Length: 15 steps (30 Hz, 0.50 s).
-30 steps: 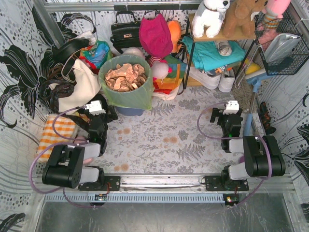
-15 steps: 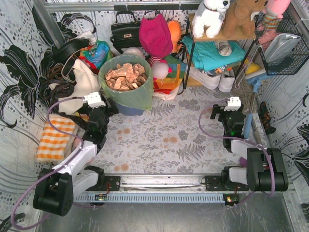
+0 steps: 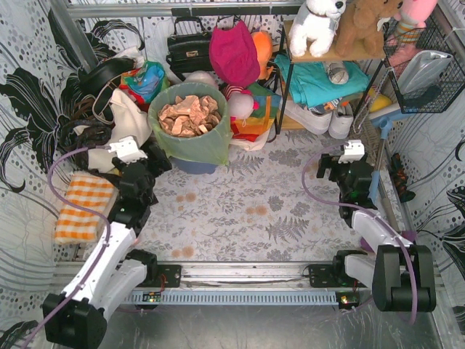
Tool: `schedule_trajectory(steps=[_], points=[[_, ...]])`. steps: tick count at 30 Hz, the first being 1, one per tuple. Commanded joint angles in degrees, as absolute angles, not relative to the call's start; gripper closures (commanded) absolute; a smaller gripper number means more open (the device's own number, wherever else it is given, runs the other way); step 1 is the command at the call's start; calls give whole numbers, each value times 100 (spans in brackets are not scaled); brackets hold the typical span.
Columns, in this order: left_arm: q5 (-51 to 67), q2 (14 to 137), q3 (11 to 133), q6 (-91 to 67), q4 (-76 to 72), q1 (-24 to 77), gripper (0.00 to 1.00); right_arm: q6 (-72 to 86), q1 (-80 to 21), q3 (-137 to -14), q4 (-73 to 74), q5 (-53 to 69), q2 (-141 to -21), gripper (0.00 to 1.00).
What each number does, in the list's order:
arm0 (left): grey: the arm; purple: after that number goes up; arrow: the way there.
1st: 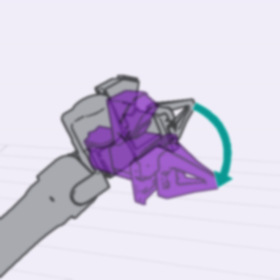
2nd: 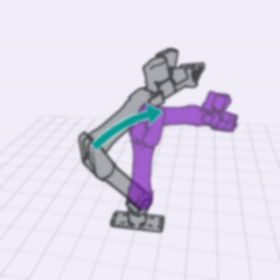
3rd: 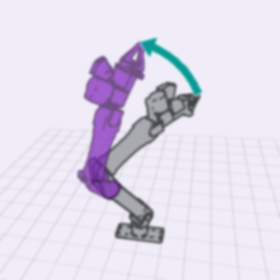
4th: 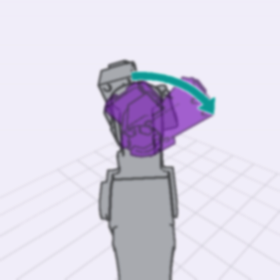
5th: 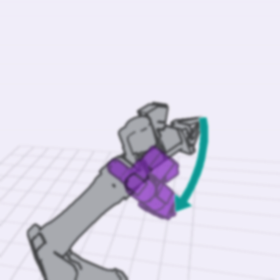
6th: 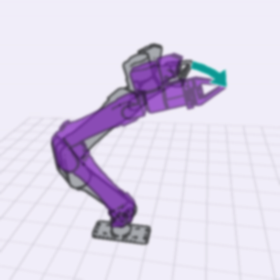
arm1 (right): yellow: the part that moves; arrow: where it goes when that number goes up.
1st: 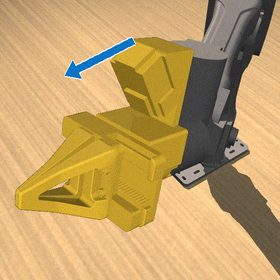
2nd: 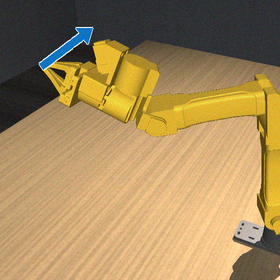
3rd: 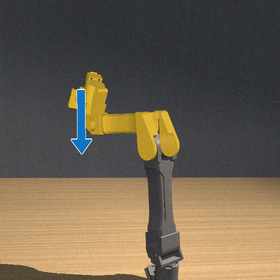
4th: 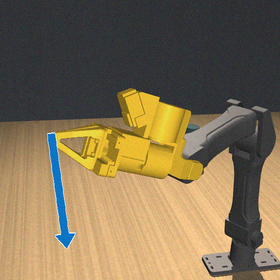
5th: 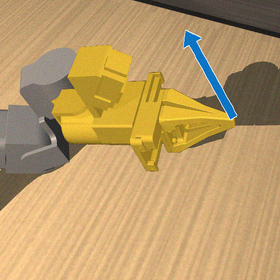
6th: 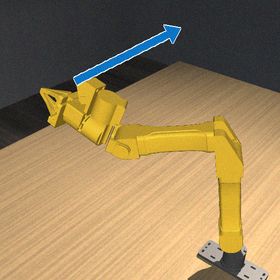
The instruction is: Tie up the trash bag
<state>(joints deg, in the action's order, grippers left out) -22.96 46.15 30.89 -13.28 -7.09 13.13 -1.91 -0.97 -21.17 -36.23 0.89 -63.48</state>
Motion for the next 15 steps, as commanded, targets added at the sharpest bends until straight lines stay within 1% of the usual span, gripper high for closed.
schedule_trajectory(steps=[1, 4, 8, 15], points=[[-2882, 4210, 3489, -1494, 178, 1336, 2, 110, -66, -2520, -2702, 41, -6012, 3], [-3127, 3930, 3685, -1506, 602, 1336, 2, 298, -64, -2845, -2099, -17, -5861, 3], [-3066, 3670, 4010, -1623, 1052, 1338, 2, 617, -62, -3488, -1203, 63, -5861, 3], [-2826, 4075, 5224, -1973, 1916, 1340, 2, 1305, -67, -5098, 313, 922, -6313, 3]])
